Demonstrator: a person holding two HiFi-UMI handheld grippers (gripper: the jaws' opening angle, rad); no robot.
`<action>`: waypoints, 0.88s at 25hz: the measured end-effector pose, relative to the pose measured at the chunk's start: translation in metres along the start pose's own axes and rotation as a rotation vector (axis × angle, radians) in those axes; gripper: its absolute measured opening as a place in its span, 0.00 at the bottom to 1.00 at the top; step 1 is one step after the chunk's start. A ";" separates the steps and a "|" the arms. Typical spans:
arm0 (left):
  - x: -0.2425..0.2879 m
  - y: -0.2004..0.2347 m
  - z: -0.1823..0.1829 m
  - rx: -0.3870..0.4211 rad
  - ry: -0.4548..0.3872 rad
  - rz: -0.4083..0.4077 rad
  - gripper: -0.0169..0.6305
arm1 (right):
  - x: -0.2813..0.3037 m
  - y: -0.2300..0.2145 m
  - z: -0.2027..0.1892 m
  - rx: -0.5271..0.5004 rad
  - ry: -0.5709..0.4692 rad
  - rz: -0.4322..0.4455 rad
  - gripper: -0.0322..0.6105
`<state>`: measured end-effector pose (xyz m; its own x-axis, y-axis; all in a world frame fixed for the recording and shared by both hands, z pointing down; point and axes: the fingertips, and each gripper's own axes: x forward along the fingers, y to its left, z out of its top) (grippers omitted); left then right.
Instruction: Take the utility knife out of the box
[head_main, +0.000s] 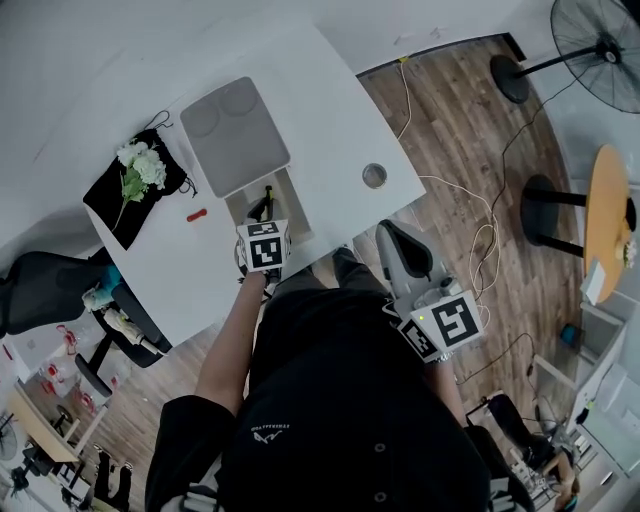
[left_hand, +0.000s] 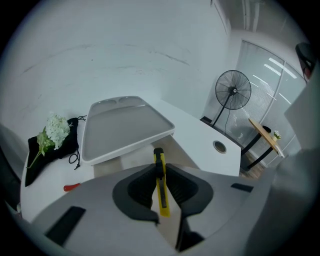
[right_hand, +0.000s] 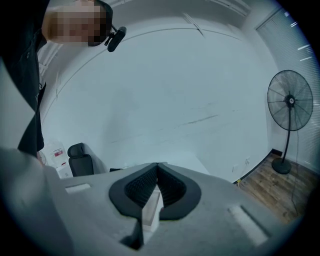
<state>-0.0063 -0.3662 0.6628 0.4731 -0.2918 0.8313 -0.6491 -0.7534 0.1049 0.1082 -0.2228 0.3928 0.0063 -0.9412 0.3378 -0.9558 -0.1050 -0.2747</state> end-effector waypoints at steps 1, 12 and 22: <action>-0.004 -0.001 0.003 -0.003 -0.016 0.004 0.12 | 0.000 0.000 0.001 -0.004 -0.001 0.011 0.06; -0.058 -0.017 0.025 -0.059 -0.190 0.040 0.12 | -0.003 -0.003 0.002 -0.026 0.017 0.148 0.06; -0.121 -0.039 0.043 -0.103 -0.382 0.090 0.12 | -0.011 -0.004 0.000 -0.059 0.032 0.283 0.06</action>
<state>-0.0131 -0.3271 0.5345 0.5864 -0.5662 0.5793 -0.7450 -0.6577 0.1113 0.1120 -0.2125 0.3904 -0.2714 -0.9196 0.2841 -0.9337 0.1800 -0.3093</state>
